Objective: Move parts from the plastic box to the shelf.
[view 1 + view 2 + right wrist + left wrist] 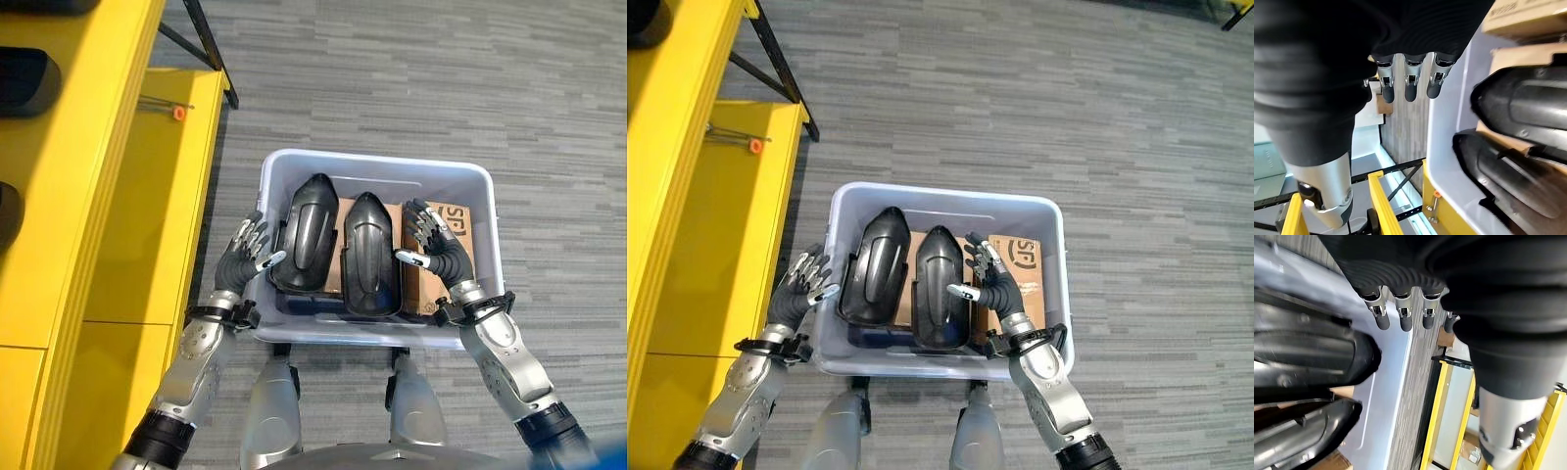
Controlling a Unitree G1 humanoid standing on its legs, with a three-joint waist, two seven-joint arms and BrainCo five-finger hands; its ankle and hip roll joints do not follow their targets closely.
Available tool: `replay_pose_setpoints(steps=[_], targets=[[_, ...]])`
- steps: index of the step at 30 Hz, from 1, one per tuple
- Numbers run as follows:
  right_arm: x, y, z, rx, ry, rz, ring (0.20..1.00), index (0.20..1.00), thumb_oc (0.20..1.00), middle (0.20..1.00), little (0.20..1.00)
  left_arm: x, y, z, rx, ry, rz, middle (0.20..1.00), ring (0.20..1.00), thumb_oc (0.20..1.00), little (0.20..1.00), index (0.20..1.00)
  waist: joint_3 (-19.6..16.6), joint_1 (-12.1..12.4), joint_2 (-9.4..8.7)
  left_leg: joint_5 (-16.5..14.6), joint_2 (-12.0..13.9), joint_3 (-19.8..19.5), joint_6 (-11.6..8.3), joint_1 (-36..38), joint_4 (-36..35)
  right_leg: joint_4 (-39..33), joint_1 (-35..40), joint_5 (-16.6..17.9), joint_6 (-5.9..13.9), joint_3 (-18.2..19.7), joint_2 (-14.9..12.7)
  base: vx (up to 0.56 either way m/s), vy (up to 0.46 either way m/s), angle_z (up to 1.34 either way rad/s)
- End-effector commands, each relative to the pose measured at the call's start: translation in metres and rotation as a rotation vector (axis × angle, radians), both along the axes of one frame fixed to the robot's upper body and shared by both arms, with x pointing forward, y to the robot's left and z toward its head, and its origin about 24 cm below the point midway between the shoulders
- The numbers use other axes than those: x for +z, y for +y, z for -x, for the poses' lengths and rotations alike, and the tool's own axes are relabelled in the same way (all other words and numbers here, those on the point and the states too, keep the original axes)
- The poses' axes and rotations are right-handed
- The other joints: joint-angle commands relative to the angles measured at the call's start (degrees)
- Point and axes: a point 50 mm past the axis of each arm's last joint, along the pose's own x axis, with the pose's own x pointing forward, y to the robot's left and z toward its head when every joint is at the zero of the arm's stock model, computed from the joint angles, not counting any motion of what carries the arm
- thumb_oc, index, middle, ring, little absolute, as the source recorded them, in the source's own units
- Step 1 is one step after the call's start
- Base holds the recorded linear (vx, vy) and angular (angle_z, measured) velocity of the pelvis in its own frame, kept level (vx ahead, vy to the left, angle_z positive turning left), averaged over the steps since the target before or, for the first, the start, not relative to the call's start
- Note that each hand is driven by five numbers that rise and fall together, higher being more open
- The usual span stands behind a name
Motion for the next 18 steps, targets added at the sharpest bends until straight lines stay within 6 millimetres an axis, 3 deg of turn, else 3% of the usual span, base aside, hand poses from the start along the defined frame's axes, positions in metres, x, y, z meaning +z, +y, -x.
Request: replay_pose_setpoints(steps=[1, 10, 18], targets=[[0.02, -0.011, -0.005, -0.057, -0.12, 0.015, 1.0, 1.0, 1.0, 1.0, 1.0, 0.026, -0.01, 0.0, 0.003, -0.157, 0.013, 1.0, 1.0, 1.0, 1.0, 1.0, -2.5, -0.8, 2.11, 1.2, 5.0, -0.1, -0.99, 0.2, 1.2, 7.0, -2.9, -2.4, 4.55, 3.1, -1.7, -0.04, -0.028, -0.07], [0.016, -0.021, -0.023, -0.235, -0.127, 0.081, 1.0, 1.0, 1.0, 1.0, 1.0, 0.044, -0.025, -0.012, -0.018, -0.237, 0.052, 1.0, 1.0, 1.0, 1.0, 1.0, 0.7, -1.4, 3.72, 2.5, 5.0, 0.6, -1.48, -2.8, 0.7, 8.2, -7.9, -1.3, 4.94, 3.8, -1.6, -0.05, -0.018, -0.07], [0.013, -0.01, -0.034, -0.26, -0.115, 0.097, 1.0, 1.0, 1.0, 1.0, 1.0, 0.051, -0.035, -0.018, -0.016, -0.261, 0.075, 1.0, 1.0, 1.0, 1.0, 1.0, 3.4, -1.6, 5.06, 2.8, 4.4, 1.1, -1.59, -5.0, 1.2, 8.7, -10.3, -0.5, 5.18, 4.2, -2.0, -0.03, 0.0, -0.03]])
